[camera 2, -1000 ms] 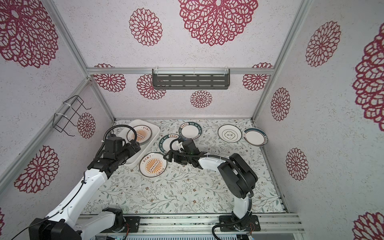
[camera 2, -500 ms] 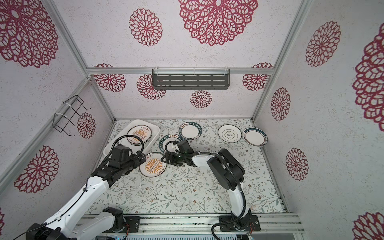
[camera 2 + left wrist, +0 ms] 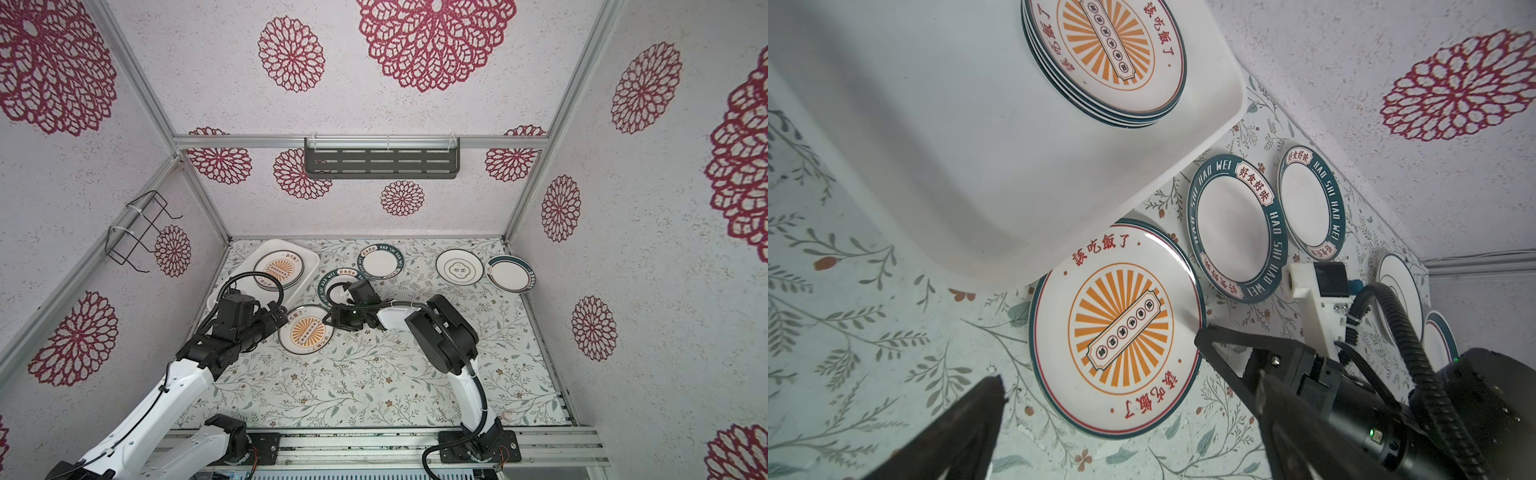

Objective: Place the plates into the plastic bin on the countertop
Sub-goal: 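Grasp and tilt the sunburst plate edge with the right gripper while the left approaches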

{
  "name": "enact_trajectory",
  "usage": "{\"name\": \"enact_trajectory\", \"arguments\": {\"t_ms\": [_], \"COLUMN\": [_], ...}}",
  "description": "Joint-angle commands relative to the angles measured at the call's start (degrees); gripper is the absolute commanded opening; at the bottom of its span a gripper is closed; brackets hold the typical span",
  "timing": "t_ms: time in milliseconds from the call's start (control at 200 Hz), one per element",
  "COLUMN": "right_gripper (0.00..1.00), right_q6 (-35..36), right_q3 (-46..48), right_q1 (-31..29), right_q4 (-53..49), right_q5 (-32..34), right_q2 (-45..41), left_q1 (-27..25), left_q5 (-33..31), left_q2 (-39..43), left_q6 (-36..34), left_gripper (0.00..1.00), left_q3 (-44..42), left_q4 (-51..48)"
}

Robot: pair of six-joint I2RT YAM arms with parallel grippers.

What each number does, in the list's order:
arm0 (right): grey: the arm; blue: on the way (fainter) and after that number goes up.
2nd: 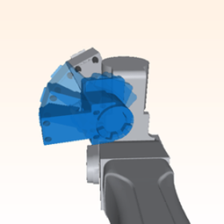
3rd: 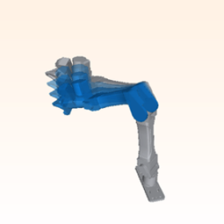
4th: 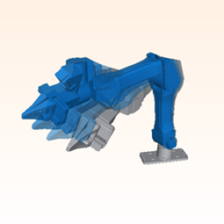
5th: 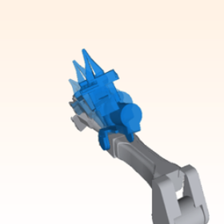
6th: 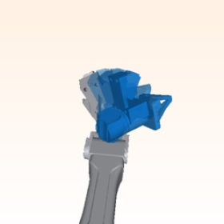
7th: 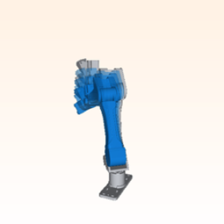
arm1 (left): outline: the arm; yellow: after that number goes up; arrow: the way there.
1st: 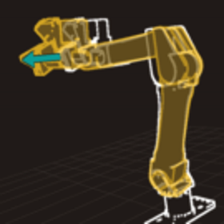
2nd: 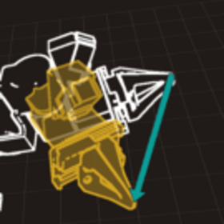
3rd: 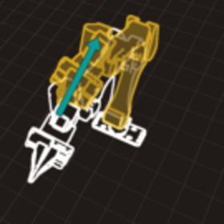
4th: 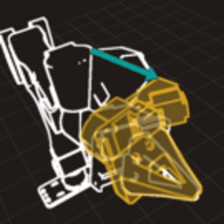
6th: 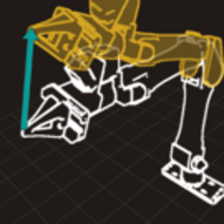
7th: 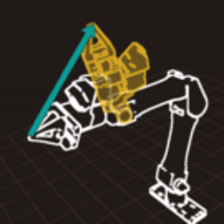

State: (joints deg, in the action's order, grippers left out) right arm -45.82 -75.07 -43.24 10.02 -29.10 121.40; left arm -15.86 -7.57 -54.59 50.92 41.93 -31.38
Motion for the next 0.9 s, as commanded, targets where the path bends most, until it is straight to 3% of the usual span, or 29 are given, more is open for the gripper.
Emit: {"name": "enact_trajectory", "arguments": {"t_ms": [0, 500, 711, 896], "right_gripper": [0.51, 0.09, 0.0, 0.0], "right_q6": [1.81, 4.19, 4.87, 5.45], "right_q3": [-2.25, -5.32, -5.53, -4.21], "right_q1": [-0.43, -0.97, -0.97, -0.97], "right_q4": [-3.62, -10.02, -10.02, -9.33], "right_q5": [2.03, 4.62, 3.73, 3.47], "right_q2": [0.64, 1.38, 0.23, -2.87], "left_q1": [-0.21, -0.07, 0.04, 0.08], "left_q5": [-2.32, -3.49, -3.94, -4.19], "left_q2": [1.1, 1.02, -0.42, -2.9], "left_q6": [-0.87, -1.53, -1.19, -2.18], "left_gripper": [0.97, 0.97, 0.97, 0.97], "left_q3": [0.93, 3.73, 5.49, 7.75], "left_q4": [-1.1, -0.97, -0.2, -0.31]}}
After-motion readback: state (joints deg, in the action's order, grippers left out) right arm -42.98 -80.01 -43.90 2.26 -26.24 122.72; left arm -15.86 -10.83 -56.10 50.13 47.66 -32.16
